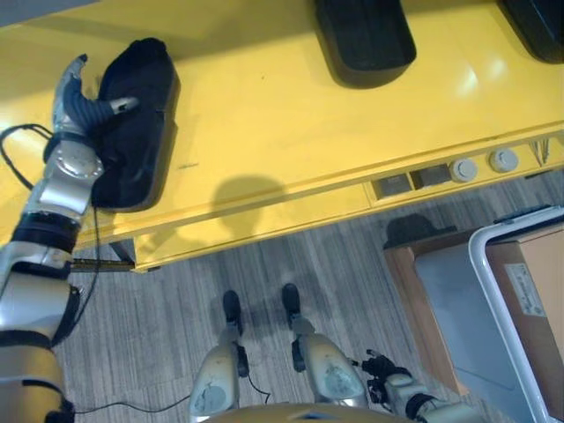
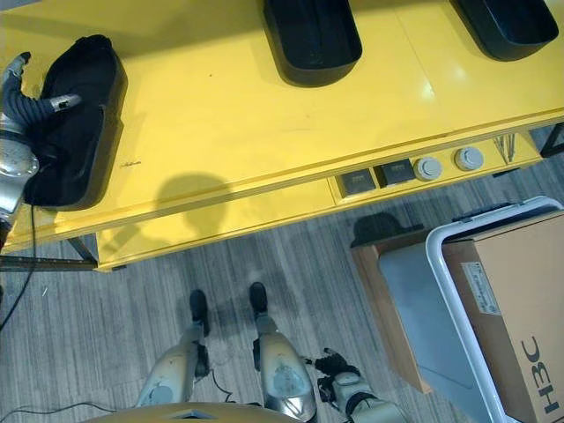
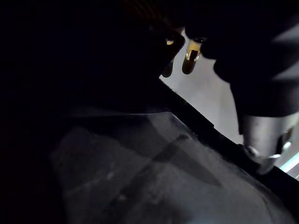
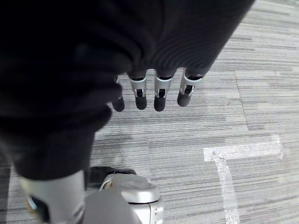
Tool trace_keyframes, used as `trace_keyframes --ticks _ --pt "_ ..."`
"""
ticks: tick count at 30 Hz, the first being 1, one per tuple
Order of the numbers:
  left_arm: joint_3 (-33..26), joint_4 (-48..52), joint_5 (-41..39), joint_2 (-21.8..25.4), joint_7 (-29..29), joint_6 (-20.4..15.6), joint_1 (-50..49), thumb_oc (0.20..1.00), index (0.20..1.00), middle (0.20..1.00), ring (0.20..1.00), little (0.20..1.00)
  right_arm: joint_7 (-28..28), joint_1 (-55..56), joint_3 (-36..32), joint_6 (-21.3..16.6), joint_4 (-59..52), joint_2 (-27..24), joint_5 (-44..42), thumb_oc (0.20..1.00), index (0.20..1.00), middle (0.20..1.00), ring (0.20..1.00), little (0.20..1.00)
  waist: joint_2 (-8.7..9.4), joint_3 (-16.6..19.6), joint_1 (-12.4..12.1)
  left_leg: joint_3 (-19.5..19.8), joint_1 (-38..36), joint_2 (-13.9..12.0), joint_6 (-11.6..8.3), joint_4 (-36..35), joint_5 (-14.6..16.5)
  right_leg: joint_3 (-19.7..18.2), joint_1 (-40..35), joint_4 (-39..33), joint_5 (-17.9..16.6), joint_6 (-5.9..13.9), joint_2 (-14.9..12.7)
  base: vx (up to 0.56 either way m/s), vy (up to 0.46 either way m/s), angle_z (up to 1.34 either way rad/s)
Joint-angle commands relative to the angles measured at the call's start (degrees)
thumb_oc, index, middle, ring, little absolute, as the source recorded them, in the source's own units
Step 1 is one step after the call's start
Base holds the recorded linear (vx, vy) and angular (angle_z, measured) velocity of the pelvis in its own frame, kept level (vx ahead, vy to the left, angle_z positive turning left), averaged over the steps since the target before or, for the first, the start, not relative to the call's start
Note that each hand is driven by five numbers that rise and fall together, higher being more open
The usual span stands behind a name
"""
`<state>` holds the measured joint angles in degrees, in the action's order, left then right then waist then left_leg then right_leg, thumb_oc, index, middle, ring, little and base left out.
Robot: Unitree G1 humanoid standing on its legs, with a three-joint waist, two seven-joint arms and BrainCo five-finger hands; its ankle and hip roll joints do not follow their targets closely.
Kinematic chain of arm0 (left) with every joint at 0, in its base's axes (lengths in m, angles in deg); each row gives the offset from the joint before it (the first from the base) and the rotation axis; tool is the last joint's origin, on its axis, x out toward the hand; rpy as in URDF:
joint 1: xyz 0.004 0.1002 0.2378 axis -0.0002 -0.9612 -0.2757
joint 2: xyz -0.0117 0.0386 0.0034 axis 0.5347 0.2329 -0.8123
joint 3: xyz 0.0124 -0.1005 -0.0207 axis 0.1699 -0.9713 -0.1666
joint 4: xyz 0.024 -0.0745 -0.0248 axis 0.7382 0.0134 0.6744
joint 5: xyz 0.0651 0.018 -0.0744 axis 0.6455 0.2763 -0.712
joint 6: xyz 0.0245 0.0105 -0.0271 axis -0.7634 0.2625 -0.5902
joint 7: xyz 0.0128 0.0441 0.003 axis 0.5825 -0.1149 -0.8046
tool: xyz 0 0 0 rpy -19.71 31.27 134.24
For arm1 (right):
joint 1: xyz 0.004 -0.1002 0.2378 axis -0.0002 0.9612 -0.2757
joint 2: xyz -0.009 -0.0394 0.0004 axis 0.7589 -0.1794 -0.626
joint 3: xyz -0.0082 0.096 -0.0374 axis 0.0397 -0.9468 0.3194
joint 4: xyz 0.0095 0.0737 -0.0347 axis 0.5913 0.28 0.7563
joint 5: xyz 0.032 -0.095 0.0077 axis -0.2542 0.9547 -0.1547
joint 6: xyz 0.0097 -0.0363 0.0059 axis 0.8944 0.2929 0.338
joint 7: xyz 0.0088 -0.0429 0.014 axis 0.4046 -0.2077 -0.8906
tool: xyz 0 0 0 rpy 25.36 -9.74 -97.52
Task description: Move parts from the plastic box to the shelf.
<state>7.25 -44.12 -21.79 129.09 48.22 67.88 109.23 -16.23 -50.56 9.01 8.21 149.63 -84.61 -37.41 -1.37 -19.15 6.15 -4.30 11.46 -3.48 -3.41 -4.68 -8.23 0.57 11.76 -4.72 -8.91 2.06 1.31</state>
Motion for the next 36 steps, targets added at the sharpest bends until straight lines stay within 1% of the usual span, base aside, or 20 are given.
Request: trace_keyframes --ticks 1,2,4,5,10,12,14,15,17,18,19,20,21,22,23,24,27,29,31,36 --pt "-1.20 -0.32 -6.95 -0.18 -2.50 -4.17 2.23 1.000 1.000 1.000 1.000 1.000 -0.15 2.62 1.20 0.61 1.61 0.08 -0.78 1.000 1.000 1.000 1.000 1.000 0.79 4.43 -0.36 1.69 -3.03 -1.58 -0.32 -0.32 5.55 0.39 -2.84 0.08 7.50 3.60 -2.91 0.00 0.000 0.00" --pt "-2.08 2.39 -10.51 -1.45 -1.85 -5.44 1.32 1.000 1.000 1.000 1.000 1.000 -0.05 2.97 0.58 0.67 1.77 -0.41 -0.34 1.000 1.000 1.000 1.000 1.000 0.47 5.12 -0.42 1.61 -3.84 -1.68 -0.39 -0.32 5.66 0.64 -3.69 0.11 7.88 3.49 -2.85 0.00 0.000 0.00" --pt "-2.49 4.24 -11.93 -2.04 -1.93 -6.10 0.62 1.000 1.000 1.000 1.000 1.000 0.02 3.27 0.38 0.74 1.77 -0.67 -0.16 1.000 1.000 1.000 1.000 1.000 0.25 5.49 -0.45 1.59 -4.56 -1.77 -0.46 -0.32 5.73 0.71 -4.46 0.12 8.12 3.39 -2.81 0.02 -0.016 -0.01" --pt "-3.29 8.08 -13.70 -2.26 -1.84 -7.15 -1.17 1.000 1.000 1.000 1.000 1.000 -0.10 3.90 -0.46 0.78 1.92 -1.15 0.31 1.000 1.000 1.000 1.000 1.000 -0.32 7.08 -0.52 1.74 -6.03 -1.91 -0.59 -0.32 5.99 0.99 -6.11 0.20 8.85 3.24 -2.73 0.05 -0.040 0.00" --pt "-4.75 10.64 -13.10 -0.93 -2.70 -7.34 -3.08 1.000 1.000 1.000 1.000 1.000 -0.57 4.76 -0.88 0.92 1.99 -1.33 0.87 1.000 1.000 1.000 1.000 1.000 -1.02 8.99 -0.66 1.85 -8.16 -2.13 -0.83 -0.32 6.12 1.68 -8.62 0.44 9.77 3.10 -2.75 0.02 -0.017 0.04" --pt "-6.67 11.89 -11.85 0.07 -3.98 -7.39 -5.40 1.000 1.000 1.000 1.000 1.000 -0.92 5.15 -0.93 0.88 1.98 -1.24 1.40 1.000 1.000 1.000 1.000 1.000 -1.22 10.42 -1.06 2.08 -9.32 -2.22 -1.00 -0.32 6.13 2.26 -10.04 0.72 10.43 2.84 -2.65 0.01 -0.035 0.08" --pt "-7.51 12.87 -11.65 0.34 -4.51 -7.67 -6.47 1.000 1.000 1.000 1.000 1.000 -0.96 5.18 -0.90 0.89 2.04 -1.26 1.51 1.000 1.000 1.000 1.000 1.000 -1.24 10.88 -1.26 2.24 -9.71 -2.32 -1.07 -0.32 6.06 2.52 -10.62 0.79 10.68 2.76 -2.63 0.01 -0.036 0.12" --pt "-9.40 15.93 -11.82 -0.09 -5.01 -8.51 -9.53 1.000 1.000 1.000 1.000 1.000 -0.90 5.38 -1.00 0.89 2.14 -1.11 1.67 1.000 1.000 1.000 1.000 1.000 -1.23 11.69 -1.63 2.61 -10.32 -2.38 -1.12 -0.32 5.98 2.98 -11.58 0.87 11.02 2.62 -2.55 0.01 -0.067 0.17" --pt "-12.60 25.69 -10.81 -1.84 -4.67 -10.87 -17.27 1.000 1.000 1.000 1.000 1.000 -0.81 6.06 -1.35 0.59 2.38 -0.91 2.17 1.000 1.000 1.000 1.000 1.000 -0.98 12.79 -2.41 3.37 -11.24 -2.42 -1.17 -0.24 6.08 3.85 -13.14 1.13 11.72 2.34 -2.44 0.02 -0.050 0.20" --pt "-12.91 26.11 -10.69 -1.93 -4.66 -10.70 -17.77 1.000 1.000 1.000 1.000 1.000 -0.81 6.17 -1.21 0.58 2.37 -0.99 2.18 1.000 1.000 1.000 1.000 1.000 -1.05 12.85 -2.28 3.38 -11.31 -2.42 -1.17 -0.25 6.09 3.86 -13.22 1.11 11.74 2.34 -2.45 0.01 -0.017 0.20" --pt "-14.03 29.74 -10.09 -2.81 -4.14 -11.45 -20.94 1.000 1.000 1.000 1.000 1.000 -0.79 6.35 -1.38 0.47 2.38 -0.95 2.37 1.000 1.000 1.000 1.000 1.000 -0.92 13.07 -2.52 3.54 -11.50 -2.41 -1.21 -0.19 6.13 4.05 -13.63 1.18 11.92 2.24 -2.41 0.00 -0.021 0.21" --pt "-15.35 33.95 -9.60 -3.66 -3.46 -12.39 -24.77 1.000 1.000 1.000 1.000 1.000 -0.78 6.55 -1.50 0.39 2.35 -0.81 2.61 1.000 1.000 1.000 1.000 1.000 -0.73 13.31 -2.86 3.78 -11.71 -2.49 -1.23 -0.10 6.17 4.33 -14.01 1.30 12.11 2.14 -2.40 0.00 -0.036 0.18" --pt "-17.45 40.00 -9.43 -4.67 -1.06 -14.24 -32.12 1.000 1.000 1.000 1.000 1.000 -0.99 7.20 -1.56 0.14 2.40 -0.48 3.32 1.000 1.000 1.000 1.000 1.000 -0.36 13.78 -3.37 4.18 -12.18 -2.54 -1.25 0.01 6.25 4.61 -14.87 1.42 12.45 1.89 -2.29 0.01 -0.034 0.12" --pt "-18.39 43.55 -9.43 -5.43 0.63 -15.05 -35.99 0.580 0.580 0.580 0.580 0.580 -1.16 7.44 -1.58 0.02 2.45 -0.35 3.69 1.000 1.000 1.000 1.000 1.000 -0.21 13.91 -3.64 4.59 -12.32 -2.49 -1.22 0.07 6.30 4.71 -15.12 1.55 12.58 1.76 -2.26 0.01 -0.030 0.10" --pt "-19.05 46.83 -9.53 -6.14 2.00 -15.69 -39.39 0.216 0.216 0.216 0.216 0.216 -1.07 7.70 -1.71 -0.09 2.59 -0.20 4.04 1.000 1.000 1.000 1.000 1.000 -0.10 14.03 -3.91 5.04 -12.38 -2.44 -1.20 0.18 6.32 4.97 -15.35 1.78 12.78 1.63 -2.22 0.01 -0.015 0.16" --pt "-19.12 46.91 -9.52 -6.15 2.02 -15.65 -39.49 0.200 0.200 0.200 0.200 0.200 -1.07 7.72 -1.66 -0.09 2.59 -0.21 4.03 1.000 1.000 1.000 1.000 1.000 -0.11 14.05 -3.85 5.06 -12.37 -2.44 -1.20 0.17 6.31 4.99 -15.35 1.78 12.78 1.63 -2.22 0.00 -0.010 0.17" --pt "-20.00 53.94 -9.37 -6.94 7.85 -16.95 -50.53 0.200 0.200 0.200 0.200 0.200 -1.49 8.42 -2.06 -0.77 2.36 0.51 4.88 1.000 1.000 1.000 1.000 1.000 0.31 14.52 -4.83 6.48 -12.47 -2.28 -1.01 0.23 6.53 5.96 -16.05 2.20 13.11 1.23 -2.18 0.02 -0.009 0.25" --pt "-20.01 54.00 -9.89 -7.59 8.72 -16.91 -53.41 0.200 0.200 0.200 0.200 0.200 -1.48 8.53 -1.77 -0.90 2.12 1.02 5.26 1.000 1.000 1.000 1.000 1.000 0.48 14.64 -5.09 6.90 -12.59 -2.24 -0.91 0.24 6.62 6.21 -16.37 2.16 13.14 1.16 -2.19 0.03 0.000 0.26" --pt "-19.97 53.61 -10.73 -8.23 9.27 -16.70 -54.47 0.200 0.200 0.200 0.200 0.200 -1.51 8.63 -1.57 -0.97 1.87 1.16 5.39 1.000 1.000 1.000 1.000 1.000 0.55 14.69 -5.06 7.07 -12.60 -2.17 -0.90 0.19 6.66 6.39 -16.52 2.05 13.11 1.18 -2.21 0.01 0.002 0.25" --pt "-17.52 48.94 -8.24 -8.02 10.50 -15.26 -54.51 0.200 0.200 0.200 0.200 0.200 -1.76 8.45 -1.01 -1.34 0.08 1.85 4.73 1.000 1.000 1.000 1.000 1.000 0.96 13.92 -4.73 7.23 -11.68 -2.43 -1.11 -0.32 6.31 6.70 -15.56 1.95 12.74 1.40 -2.15 0.00 0.002 0.04"
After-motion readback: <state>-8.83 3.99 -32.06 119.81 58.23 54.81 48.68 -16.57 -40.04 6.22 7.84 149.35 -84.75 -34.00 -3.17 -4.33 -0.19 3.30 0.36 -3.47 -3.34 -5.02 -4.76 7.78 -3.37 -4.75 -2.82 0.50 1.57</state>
